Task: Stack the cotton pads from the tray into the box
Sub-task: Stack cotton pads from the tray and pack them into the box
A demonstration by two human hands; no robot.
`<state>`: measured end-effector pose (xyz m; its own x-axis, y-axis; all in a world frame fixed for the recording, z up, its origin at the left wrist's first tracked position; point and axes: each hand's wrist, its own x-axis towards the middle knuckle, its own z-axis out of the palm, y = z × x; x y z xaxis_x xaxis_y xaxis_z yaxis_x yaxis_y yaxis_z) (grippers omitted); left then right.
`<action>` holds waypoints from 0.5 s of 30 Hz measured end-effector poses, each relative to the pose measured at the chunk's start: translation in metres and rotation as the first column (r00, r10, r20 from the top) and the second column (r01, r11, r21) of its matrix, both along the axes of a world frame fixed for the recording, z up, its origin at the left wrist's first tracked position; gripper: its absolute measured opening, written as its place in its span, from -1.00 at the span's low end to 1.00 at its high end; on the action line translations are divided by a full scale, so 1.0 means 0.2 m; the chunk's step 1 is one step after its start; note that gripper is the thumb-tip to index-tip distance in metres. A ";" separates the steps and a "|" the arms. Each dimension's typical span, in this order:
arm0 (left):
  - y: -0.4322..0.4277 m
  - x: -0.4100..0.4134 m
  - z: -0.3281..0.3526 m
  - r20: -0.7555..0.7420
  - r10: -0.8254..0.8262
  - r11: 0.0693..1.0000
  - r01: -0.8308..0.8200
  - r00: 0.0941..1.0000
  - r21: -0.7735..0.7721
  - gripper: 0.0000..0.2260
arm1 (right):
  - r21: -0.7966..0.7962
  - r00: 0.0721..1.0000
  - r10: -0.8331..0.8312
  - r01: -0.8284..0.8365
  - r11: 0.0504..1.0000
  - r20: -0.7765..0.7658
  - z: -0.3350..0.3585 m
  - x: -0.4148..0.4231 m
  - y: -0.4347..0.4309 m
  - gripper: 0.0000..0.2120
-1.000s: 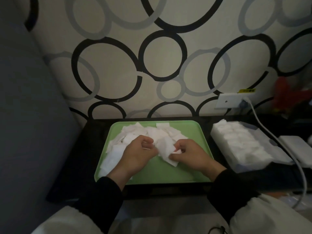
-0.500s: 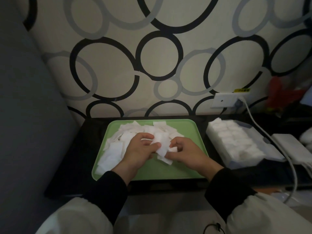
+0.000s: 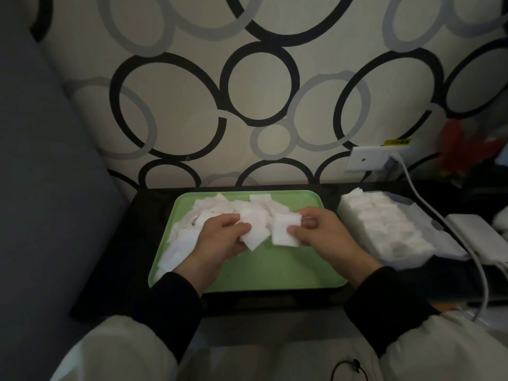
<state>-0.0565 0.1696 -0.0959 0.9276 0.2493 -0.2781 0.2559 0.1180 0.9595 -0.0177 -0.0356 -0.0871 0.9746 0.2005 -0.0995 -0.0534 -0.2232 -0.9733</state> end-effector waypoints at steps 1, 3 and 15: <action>0.00 0.00 0.00 0.000 0.000 1.000 0.000 1.000 -0.008 -0.67 | 0.058 1.000 0.029 -0.030 0.998 0.005 0.02 -0.01 0.00 -0.86; 0.00 -0.01 0.00 0.004 -0.014 1.000 0.014 1.000 -0.022 -0.67 | 0.162 0.994 0.107 -0.105 0.981 -0.002 0.04 -0.02 0.00 -0.87; -0.09 -0.06 0.06 0.054 -0.235 0.971 0.236 0.971 -0.020 -0.86 | 0.007 0.984 0.171 -0.172 0.985 0.058 0.05 -0.06 0.05 -0.85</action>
<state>-0.0692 0.1513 -0.0831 0.9724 0.0153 -0.2327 0.2306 0.0858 0.9693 -0.0291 -0.0254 -0.0764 0.9297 0.3659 -0.0411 0.0406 -0.2128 -0.9762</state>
